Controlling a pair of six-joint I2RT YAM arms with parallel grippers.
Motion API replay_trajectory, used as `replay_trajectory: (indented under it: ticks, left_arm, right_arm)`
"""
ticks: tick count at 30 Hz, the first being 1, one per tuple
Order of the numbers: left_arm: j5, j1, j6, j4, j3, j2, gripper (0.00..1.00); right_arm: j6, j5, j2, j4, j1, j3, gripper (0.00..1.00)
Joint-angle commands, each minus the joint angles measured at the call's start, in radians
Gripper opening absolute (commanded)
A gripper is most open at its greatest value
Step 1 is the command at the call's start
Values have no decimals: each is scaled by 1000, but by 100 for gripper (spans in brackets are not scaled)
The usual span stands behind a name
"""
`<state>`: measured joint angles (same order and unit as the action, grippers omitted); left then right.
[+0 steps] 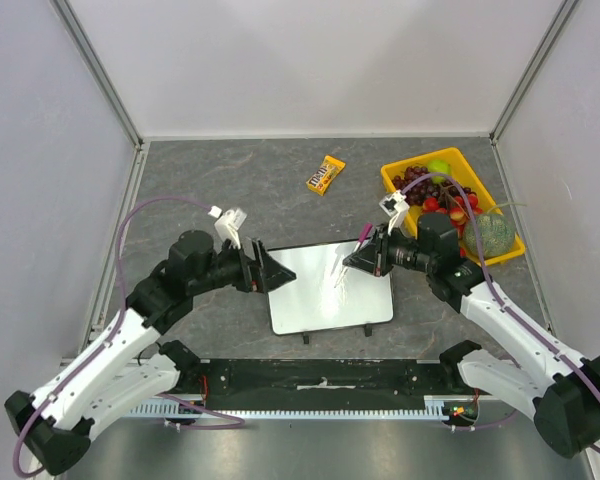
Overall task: Write a sentence on the whiteboard
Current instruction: Hold the whiteboard on the whiteboard stand.
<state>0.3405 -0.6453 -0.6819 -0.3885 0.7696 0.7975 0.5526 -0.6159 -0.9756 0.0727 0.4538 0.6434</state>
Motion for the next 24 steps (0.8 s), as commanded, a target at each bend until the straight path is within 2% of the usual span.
replay_trajectory:
  ticks: [1, 13, 18, 24]
  left_arm:
    - [-47, 6, 64, 14, -73, -128, 96]
    - [-57, 6, 59, 42, -141, -129, 95]
    - [-48, 6, 47, 43, -130, -142, 95]
    - [-123, 4, 27, 19, -125, -187, 95]
  right_arm:
    - [-16, -15, 8, -111, 0, 29, 0]
    - [-66, 4, 5, -94, -3, -30, 0]
    - [-94, -2, -21, -91, -3, -7, 0]
    - [-132, -31, -64, -74, 19, 65, 0]
